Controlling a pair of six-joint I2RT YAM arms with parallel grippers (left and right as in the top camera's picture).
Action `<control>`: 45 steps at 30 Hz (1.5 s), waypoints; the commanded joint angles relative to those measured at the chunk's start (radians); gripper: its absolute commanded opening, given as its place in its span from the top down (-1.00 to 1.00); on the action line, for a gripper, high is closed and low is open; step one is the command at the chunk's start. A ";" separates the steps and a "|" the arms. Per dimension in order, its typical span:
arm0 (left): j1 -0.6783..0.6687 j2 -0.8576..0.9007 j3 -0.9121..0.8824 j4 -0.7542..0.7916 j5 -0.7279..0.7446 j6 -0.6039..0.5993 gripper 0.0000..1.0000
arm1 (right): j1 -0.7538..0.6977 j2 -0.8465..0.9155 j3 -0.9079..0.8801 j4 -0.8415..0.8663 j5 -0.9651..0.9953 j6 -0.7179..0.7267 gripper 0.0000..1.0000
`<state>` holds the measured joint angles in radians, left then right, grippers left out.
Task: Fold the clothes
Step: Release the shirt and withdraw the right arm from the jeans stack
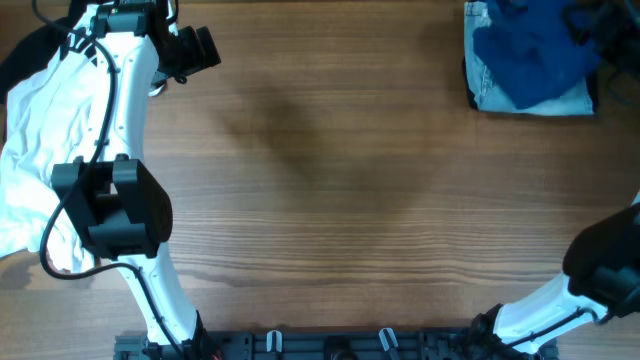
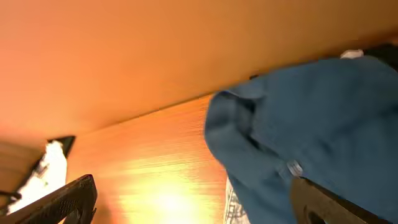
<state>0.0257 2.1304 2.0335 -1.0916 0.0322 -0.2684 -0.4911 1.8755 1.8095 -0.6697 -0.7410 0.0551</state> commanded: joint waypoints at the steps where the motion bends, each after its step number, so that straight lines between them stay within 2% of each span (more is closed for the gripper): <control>1: 0.005 0.012 -0.004 0.001 0.008 0.003 -0.99 | 0.064 0.019 -0.007 -0.064 0.246 -0.090 -0.99; 4: 0.005 0.012 -0.004 0.011 0.008 0.003 -0.99 | 0.105 0.022 -0.029 -0.026 0.367 -0.180 -0.95; 5: 0.005 0.012 -0.004 0.018 0.008 0.003 -1.00 | 0.115 0.025 -0.033 -0.015 0.443 -0.178 -0.81; 7: 0.005 0.012 -0.004 0.029 0.008 0.003 -0.99 | 0.121 0.052 -0.034 0.005 0.571 -0.139 -0.40; 9: 0.005 0.012 -0.004 0.035 0.008 0.002 -0.99 | 0.117 0.089 -0.034 0.043 0.585 -0.132 0.07; 11: 0.005 0.012 -0.004 0.045 0.008 0.002 -1.00 | 0.117 0.152 -0.034 0.113 0.584 -0.134 0.73; 12: 0.005 0.012 -0.004 0.049 0.008 0.002 -0.99 | 0.117 0.189 -0.034 0.151 0.584 -0.134 0.91; 21: 0.005 0.012 -0.004 0.067 -0.003 0.002 -1.00 | 0.117 0.531 -0.034 0.528 0.584 -0.157 0.91; 24: 0.005 0.012 -0.004 0.064 -0.003 0.002 -1.00 | 0.119 0.673 -0.034 0.511 0.575 -0.161 0.91; 27: 0.005 0.012 -0.004 0.059 -0.003 0.002 -0.99 | 0.119 0.707 -0.034 0.457 0.530 -0.164 0.92; 30: 0.005 0.012 -0.004 0.060 -0.003 0.002 -1.00 | 0.119 0.657 -0.032 0.446 0.522 -0.158 0.91; 31: 0.005 0.012 -0.004 0.060 -0.003 0.002 -1.00 | 0.119 0.610 -0.024 0.435 0.504 -0.157 0.81; 32: 0.005 0.012 -0.004 0.060 -0.003 0.002 -0.99 | 0.119 0.546 -0.016 0.418 0.492 -0.156 0.57; 33: 0.005 0.012 -0.004 0.060 -0.003 0.002 -0.99 | 0.119 0.481 -0.010 0.401 0.492 -0.142 0.14; 34: 0.005 0.012 -0.004 0.060 -0.003 0.002 -0.99 | 0.119 0.414 -0.008 0.386 0.492 -0.121 -0.41; 35: 0.005 0.012 -0.004 0.060 -0.003 0.002 -1.00 | 0.119 0.327 -0.008 0.363 0.492 -0.095 -0.75; 36: 0.005 0.012 -0.004 0.060 -0.003 0.002 -1.00 | 0.119 0.241 -0.008 0.331 0.484 -0.071 -0.96; 39: 0.005 0.012 -0.004 0.060 -0.003 0.002 -0.99 | 0.119 0.003 -0.008 0.191 0.397 -0.045 -1.00; 42: 0.005 0.012 -0.004 0.060 -0.003 0.002 -1.00 | 0.119 -0.266 -0.008 -0.031 0.214 -0.043 -0.99; 45: 0.005 0.012 -0.004 0.060 -0.003 0.002 -0.99 | 0.119 -0.436 -0.008 -0.153 0.197 -0.021 -1.00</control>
<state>0.0257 2.1304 2.0335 -1.0325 0.0315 -0.2687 -0.3756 1.4933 1.8030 -0.7864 -0.4683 0.0078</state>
